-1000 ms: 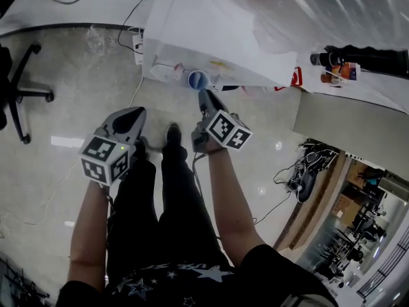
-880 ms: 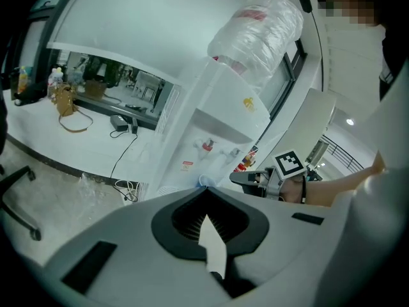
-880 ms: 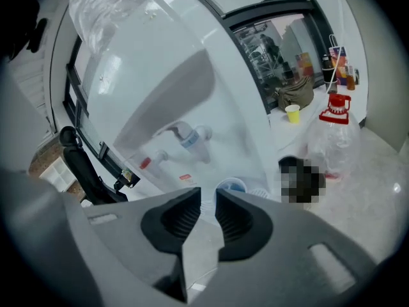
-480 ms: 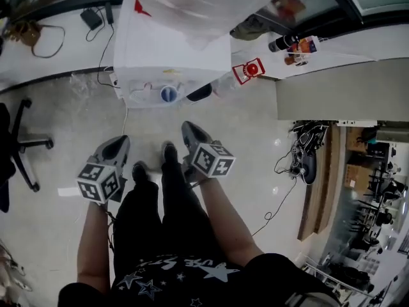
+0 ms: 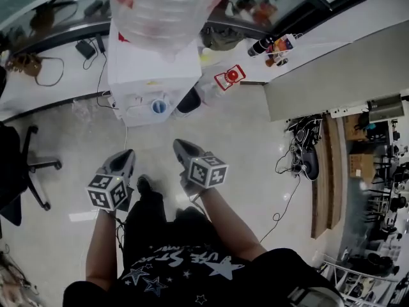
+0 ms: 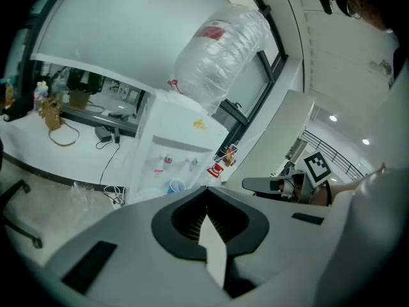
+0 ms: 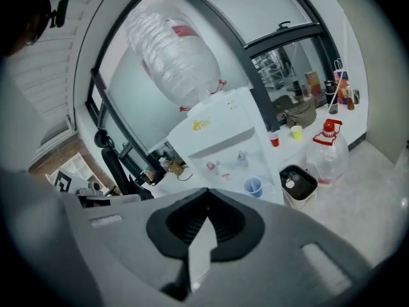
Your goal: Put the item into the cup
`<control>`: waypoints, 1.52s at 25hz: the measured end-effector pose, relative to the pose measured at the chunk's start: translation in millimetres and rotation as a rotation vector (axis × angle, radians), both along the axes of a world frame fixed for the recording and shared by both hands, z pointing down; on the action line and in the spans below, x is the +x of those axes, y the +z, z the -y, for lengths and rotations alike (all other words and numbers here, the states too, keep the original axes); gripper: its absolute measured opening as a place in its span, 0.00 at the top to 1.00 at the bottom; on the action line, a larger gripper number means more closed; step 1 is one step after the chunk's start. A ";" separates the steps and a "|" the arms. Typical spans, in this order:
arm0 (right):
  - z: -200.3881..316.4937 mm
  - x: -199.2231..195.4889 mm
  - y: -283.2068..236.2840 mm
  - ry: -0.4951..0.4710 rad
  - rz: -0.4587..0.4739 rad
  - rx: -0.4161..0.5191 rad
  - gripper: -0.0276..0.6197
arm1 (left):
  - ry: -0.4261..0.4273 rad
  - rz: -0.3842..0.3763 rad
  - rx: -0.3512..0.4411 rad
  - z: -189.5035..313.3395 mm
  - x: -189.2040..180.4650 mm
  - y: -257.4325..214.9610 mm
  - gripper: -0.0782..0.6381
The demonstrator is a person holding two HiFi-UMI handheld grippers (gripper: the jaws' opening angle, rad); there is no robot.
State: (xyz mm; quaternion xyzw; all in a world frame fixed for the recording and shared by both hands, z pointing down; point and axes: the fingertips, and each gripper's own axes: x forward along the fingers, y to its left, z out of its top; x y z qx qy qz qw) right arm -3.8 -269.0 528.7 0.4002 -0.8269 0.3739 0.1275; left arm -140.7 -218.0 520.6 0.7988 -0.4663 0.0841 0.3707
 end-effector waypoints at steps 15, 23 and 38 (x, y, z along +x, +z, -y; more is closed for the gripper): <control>-73.1 64.9 -82.0 -0.107 0.068 0.149 0.96 | -0.089 0.069 0.137 -73.2 81.8 -81.0 0.88; -132.8 95.9 -116.7 -0.188 0.072 0.231 0.96 | -0.083 0.093 0.180 -139.2 129.0 -108.3 0.88; -247.4 157.5 -110.8 -0.244 0.082 0.220 0.96 | -0.154 0.125 0.195 -258.5 191.4 -122.1 0.88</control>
